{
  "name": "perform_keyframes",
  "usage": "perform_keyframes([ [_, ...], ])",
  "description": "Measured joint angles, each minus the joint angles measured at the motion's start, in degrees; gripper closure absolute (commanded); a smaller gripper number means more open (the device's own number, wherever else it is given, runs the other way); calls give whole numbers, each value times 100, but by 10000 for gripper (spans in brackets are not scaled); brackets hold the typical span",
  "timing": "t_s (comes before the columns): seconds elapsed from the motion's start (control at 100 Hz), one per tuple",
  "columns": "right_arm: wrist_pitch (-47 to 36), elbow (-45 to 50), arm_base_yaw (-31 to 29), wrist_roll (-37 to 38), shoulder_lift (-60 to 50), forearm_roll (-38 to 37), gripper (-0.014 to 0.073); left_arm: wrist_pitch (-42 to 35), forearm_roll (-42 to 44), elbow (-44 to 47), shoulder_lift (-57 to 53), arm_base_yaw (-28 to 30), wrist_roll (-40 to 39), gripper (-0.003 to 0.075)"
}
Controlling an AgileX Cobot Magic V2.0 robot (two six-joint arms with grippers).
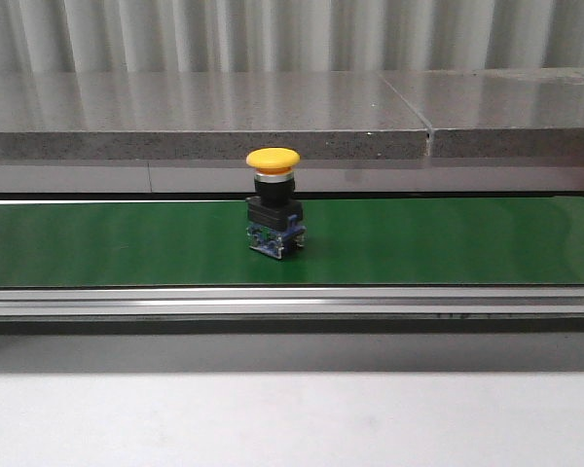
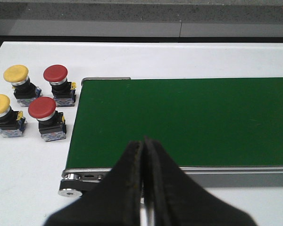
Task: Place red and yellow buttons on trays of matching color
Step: 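Lower the red button into the red tray and open the right gripper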
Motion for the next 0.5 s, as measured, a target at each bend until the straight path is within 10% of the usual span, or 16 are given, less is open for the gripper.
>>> perform_keyframes([
  [0.5, 1160, 1106, 855, -553, -2202, 237, -52, 0, 0, 0, 0, 0, 0, 740],
])
